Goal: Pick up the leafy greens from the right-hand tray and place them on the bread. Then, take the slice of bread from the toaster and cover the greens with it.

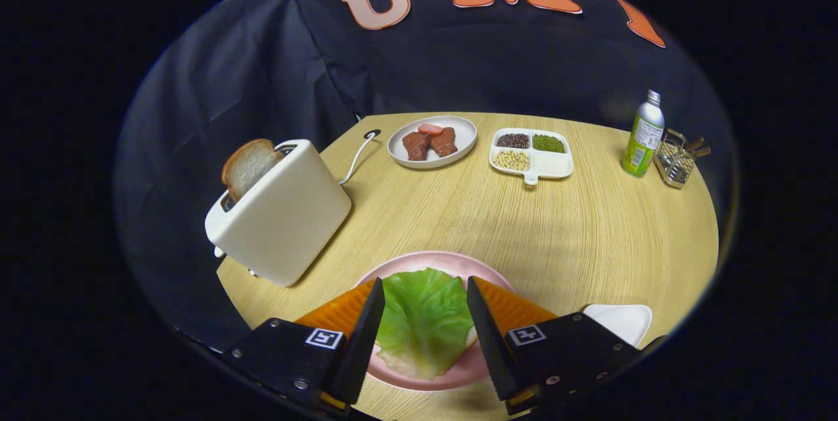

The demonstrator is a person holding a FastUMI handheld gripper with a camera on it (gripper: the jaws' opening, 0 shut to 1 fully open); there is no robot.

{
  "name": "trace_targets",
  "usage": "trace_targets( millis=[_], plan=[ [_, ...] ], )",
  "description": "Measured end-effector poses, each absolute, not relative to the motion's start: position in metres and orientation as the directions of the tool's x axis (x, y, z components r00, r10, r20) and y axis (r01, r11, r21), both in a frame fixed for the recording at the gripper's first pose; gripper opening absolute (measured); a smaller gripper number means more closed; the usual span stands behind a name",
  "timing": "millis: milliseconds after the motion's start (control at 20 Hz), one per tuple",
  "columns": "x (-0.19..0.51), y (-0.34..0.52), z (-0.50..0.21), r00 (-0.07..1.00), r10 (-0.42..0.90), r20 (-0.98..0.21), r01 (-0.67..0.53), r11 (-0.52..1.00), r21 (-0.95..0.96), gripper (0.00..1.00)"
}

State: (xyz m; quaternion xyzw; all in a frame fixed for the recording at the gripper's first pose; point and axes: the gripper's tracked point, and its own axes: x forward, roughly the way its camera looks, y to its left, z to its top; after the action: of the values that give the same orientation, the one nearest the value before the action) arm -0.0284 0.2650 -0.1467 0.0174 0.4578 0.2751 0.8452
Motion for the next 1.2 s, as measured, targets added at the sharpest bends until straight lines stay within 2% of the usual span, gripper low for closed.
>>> trace_targets(
  millis=[200, 400, 900, 1200],
  plan=[
    [-0.022, 0.293, -0.113, 0.416, 0.518, -0.747, -0.449, 0.831, 0.327, 0.9],
    [-0.015, 0.331, -0.083, 0.389, 0.559, -0.732, -0.454, 0.808, 0.376, 0.94],
    [-0.009, 0.444, -0.035, 0.273, 0.647, -0.712, -0.504, 0.727, 0.467, 0.95],
    [-0.01, 0.487, -0.041, 0.224, 0.633, -0.741, -0.537, 0.715, 0.449, 0.95]
  ],
)
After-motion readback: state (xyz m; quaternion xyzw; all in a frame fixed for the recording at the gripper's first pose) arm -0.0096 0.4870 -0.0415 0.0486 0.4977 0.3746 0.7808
